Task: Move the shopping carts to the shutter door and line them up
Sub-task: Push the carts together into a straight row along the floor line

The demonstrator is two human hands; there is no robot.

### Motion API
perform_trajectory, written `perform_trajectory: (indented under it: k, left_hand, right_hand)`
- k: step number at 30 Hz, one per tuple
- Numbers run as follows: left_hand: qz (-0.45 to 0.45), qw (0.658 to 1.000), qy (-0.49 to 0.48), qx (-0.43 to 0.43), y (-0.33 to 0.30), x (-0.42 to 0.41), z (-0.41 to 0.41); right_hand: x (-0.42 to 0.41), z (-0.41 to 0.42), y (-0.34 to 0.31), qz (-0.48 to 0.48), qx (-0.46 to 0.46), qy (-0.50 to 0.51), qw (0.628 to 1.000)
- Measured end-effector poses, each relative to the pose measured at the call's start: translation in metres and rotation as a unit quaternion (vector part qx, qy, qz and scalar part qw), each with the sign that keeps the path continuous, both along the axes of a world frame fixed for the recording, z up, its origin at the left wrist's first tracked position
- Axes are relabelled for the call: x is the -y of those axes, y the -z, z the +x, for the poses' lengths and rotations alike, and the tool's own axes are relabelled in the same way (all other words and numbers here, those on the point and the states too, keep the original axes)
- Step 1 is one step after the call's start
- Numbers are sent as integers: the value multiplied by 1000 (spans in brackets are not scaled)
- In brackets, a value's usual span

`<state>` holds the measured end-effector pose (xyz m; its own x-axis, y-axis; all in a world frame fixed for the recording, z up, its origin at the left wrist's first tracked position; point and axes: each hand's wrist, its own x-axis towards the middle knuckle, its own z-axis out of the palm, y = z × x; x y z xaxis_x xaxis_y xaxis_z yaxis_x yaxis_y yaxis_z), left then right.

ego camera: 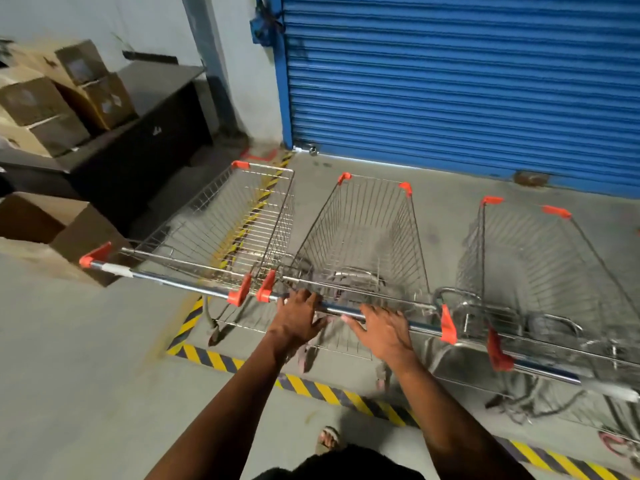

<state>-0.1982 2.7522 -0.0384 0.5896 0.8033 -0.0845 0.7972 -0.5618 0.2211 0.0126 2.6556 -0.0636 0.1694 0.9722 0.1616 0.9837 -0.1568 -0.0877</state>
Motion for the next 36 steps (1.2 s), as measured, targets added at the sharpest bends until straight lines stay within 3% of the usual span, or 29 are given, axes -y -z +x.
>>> perform_trajectory:
  k: [7,15,19,30,36]
  left_hand:
    - [9,997,67,41,25,-11,-2]
    - [32,994,102,22,36,17,0]
    - [22,993,113,39,32,7,10]
    - [18,995,95,12,24,37,39]
    - [15,994,98,46,35,31,38]
  right_hand:
    - [9,-4,-18,-97,-28,45,994]
    - [47,-13,-14,-88,-75,104,988]
    - [40,-4,-15,-128,-87,129,980]
    - [54,31,-23,-157,-109,102,976]
    - [58,30,-28,-140,-114,88,980]
